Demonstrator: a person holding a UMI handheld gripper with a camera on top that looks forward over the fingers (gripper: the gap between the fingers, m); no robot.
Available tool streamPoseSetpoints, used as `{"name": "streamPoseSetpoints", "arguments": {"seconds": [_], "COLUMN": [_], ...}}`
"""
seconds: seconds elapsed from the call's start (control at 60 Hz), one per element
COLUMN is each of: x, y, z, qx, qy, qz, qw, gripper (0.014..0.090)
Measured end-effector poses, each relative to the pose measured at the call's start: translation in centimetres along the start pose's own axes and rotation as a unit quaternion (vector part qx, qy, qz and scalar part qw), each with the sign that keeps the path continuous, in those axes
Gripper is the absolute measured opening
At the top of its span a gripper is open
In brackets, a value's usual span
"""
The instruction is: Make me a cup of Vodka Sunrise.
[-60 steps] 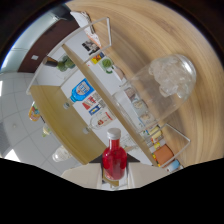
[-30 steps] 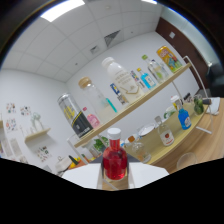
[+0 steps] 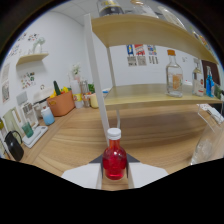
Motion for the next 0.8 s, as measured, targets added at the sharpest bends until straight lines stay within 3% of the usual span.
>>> {"name": "streamPoseSetpoints", "arguments": {"seconds": [0.35, 0.617, 0.8], "x": [-0.4, -0.3, 0.0], "y": [4.6, 5.0, 6.1], "z": [1.4, 0.5, -0.3], "qx": [-0.081, -0.082, -0.102], "qy": [0.011, 0.003, -0.004], "qz": [-0.045, -0.055, -0.067], "qw": [0.996, 0.995, 0.992], "gripper": [0.0345, 0.0357, 0.0369]}}
